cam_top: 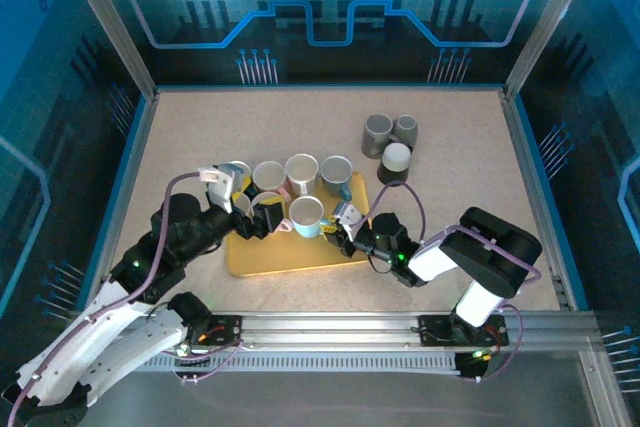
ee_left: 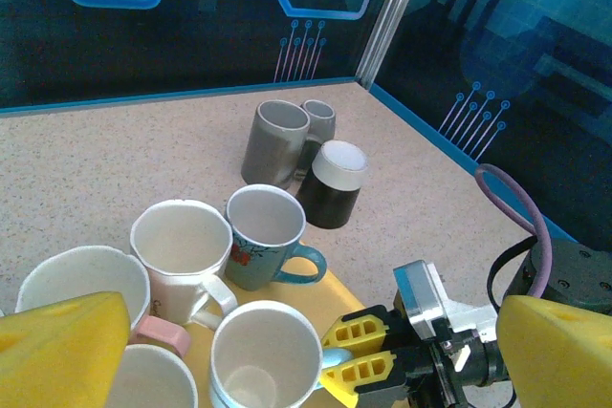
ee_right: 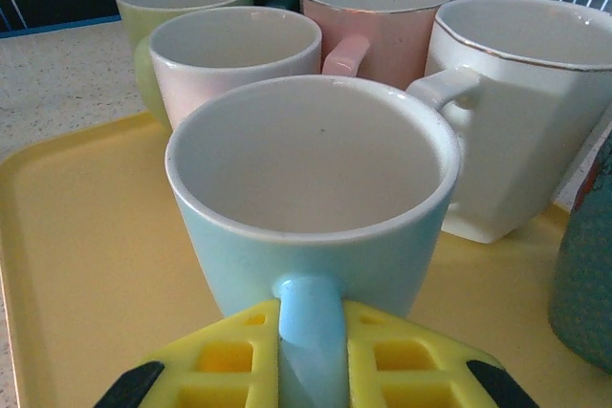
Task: Turn the mug right side up
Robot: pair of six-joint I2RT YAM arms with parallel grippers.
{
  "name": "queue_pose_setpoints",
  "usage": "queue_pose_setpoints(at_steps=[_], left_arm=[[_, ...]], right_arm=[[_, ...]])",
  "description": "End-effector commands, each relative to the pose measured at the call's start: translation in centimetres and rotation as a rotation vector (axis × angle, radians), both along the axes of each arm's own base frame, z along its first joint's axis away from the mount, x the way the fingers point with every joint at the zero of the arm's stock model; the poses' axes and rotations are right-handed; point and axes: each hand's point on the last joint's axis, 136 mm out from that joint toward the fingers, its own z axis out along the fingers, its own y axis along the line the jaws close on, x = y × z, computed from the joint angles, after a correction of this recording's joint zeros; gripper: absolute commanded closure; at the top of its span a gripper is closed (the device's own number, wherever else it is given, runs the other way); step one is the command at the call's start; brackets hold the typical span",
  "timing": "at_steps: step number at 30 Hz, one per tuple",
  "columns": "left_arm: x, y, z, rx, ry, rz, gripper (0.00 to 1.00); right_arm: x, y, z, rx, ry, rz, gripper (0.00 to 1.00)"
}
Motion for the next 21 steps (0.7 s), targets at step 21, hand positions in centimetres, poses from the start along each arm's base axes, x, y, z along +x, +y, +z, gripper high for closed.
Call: queue_pose_setpoints(at_steps=[21], left_arm=[[0.5, -0.3, -0.3, 0.019, 0.003, -0.008, 0.01]], right_arm=[[0.4, 1.0, 2.1, 0.035, -0.025, -0.009, 0.6]])
